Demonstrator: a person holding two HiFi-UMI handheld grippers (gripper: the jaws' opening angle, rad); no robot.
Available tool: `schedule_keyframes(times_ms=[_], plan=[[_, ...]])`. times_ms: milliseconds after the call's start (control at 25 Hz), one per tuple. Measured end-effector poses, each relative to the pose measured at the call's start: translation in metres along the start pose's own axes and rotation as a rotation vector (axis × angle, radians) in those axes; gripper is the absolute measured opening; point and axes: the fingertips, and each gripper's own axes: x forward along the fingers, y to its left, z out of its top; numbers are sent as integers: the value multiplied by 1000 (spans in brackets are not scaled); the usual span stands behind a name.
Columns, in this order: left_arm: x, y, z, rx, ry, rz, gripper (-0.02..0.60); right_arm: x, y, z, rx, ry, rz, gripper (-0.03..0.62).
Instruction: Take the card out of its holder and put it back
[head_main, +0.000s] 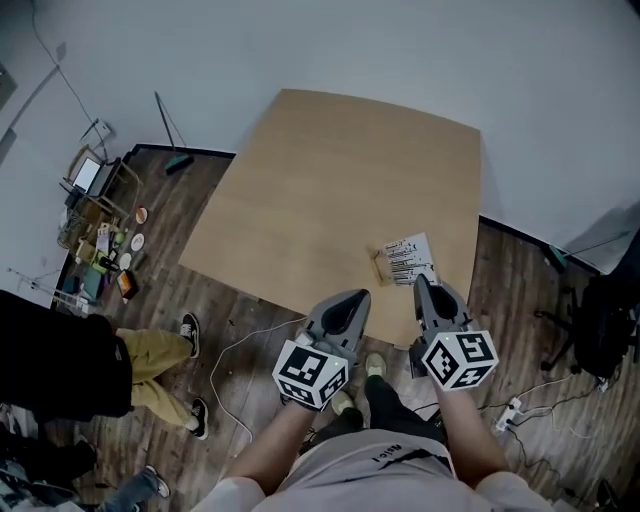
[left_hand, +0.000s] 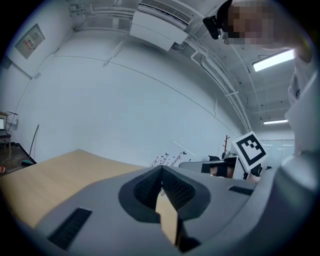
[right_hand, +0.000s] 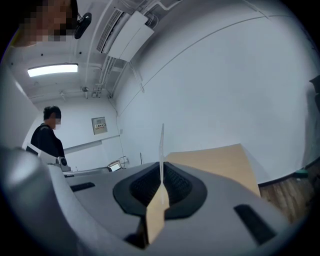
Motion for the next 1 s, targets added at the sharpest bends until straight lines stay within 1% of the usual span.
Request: schedule_keyframes(times_ms=[280,440,600,1000], plan=[[25,27,-21,-13,22,43,12,36,-36,-33,1,56,1,25],[38,42,-38,-26,43,60,12,58,-58,-63,-14,95,-5,26],[51,51,-53,-30,63,72,12,74,-79,-93,3,134,-9,26],[66,72,-95,-78,136,99,12,101,-103,-153,10,215,-26,26]])
